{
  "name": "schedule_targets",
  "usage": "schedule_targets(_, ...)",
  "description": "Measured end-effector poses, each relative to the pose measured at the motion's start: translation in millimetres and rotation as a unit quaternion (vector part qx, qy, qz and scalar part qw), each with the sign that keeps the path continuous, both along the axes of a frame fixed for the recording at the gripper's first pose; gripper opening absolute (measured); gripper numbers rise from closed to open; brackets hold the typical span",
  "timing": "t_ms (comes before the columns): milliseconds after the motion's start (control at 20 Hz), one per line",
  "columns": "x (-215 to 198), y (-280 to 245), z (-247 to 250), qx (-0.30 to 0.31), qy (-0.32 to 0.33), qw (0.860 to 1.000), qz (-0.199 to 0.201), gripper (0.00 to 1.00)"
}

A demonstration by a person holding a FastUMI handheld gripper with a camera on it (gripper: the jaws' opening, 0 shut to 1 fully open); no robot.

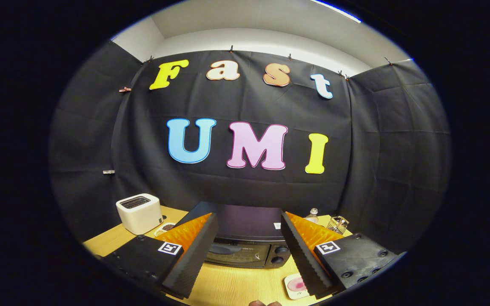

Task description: Open the toaster oven, put the food inside, and close the toaster oven door.

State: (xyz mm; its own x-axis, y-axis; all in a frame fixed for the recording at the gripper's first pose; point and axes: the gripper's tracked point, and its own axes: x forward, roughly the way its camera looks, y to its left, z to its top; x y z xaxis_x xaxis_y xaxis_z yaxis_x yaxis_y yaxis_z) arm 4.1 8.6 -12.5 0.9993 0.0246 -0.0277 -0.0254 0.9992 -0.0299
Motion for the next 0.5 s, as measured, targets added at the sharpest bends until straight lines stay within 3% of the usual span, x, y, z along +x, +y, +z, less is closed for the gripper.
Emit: schedule_targets(500,17,1,-27,-0.006,0.039,0.999,-0.006,0.98)
